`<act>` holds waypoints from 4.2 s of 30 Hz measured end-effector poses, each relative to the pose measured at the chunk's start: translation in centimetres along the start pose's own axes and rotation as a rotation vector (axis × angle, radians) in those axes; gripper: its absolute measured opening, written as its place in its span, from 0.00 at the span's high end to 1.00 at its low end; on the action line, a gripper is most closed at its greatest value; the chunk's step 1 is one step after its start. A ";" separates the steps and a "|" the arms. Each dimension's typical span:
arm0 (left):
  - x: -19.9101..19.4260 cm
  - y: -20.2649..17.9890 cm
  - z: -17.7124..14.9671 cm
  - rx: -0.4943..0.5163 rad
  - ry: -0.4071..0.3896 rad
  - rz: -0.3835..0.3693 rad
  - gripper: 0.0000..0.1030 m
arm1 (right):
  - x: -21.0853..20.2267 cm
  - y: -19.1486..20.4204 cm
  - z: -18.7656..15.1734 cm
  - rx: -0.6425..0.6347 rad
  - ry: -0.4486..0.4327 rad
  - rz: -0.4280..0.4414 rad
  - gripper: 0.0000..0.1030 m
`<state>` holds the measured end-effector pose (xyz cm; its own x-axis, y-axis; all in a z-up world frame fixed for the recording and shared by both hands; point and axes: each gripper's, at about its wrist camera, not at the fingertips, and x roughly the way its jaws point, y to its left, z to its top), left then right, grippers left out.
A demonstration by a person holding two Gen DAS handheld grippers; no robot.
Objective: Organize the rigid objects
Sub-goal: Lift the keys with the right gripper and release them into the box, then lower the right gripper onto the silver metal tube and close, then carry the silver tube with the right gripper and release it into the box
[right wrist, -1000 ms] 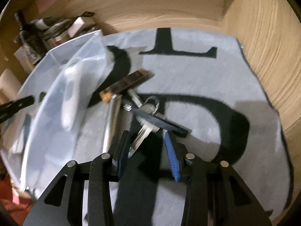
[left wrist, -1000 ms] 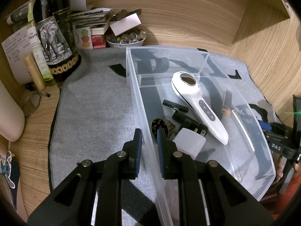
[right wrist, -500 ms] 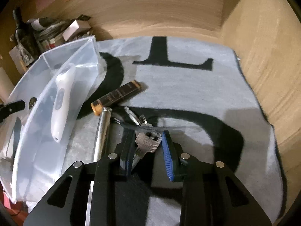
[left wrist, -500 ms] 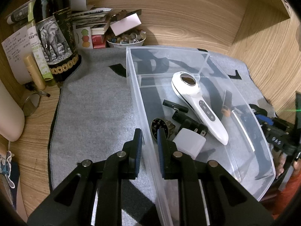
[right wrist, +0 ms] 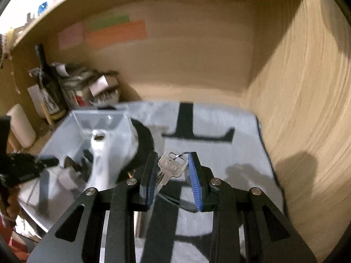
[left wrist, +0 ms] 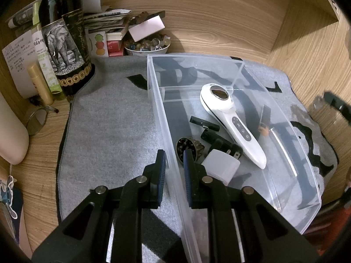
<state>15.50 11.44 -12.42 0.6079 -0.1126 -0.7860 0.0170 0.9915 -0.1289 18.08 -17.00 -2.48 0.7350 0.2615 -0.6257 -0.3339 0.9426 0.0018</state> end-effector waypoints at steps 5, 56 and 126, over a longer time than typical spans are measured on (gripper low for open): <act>0.0 0.0 0.0 0.000 -0.001 0.001 0.85 | -1.2 1.8 1.8 -0.050 -0.070 0.049 0.75; 0.0 -0.1 0.0 0.000 0.003 -0.001 0.85 | 4.0 10.9 2.6 -0.257 0.060 0.227 0.56; 0.3 -0.1 -0.1 0.005 0.003 0.003 0.85 | 0.8 6.1 2.2 -0.074 -0.065 0.176 0.86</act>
<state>15.59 11.27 -12.66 0.6053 -0.1100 -0.7883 0.0188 0.9921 -0.1239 17.89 -10.57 -1.24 0.6973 0.4364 -0.5687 -0.5017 0.8637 0.0477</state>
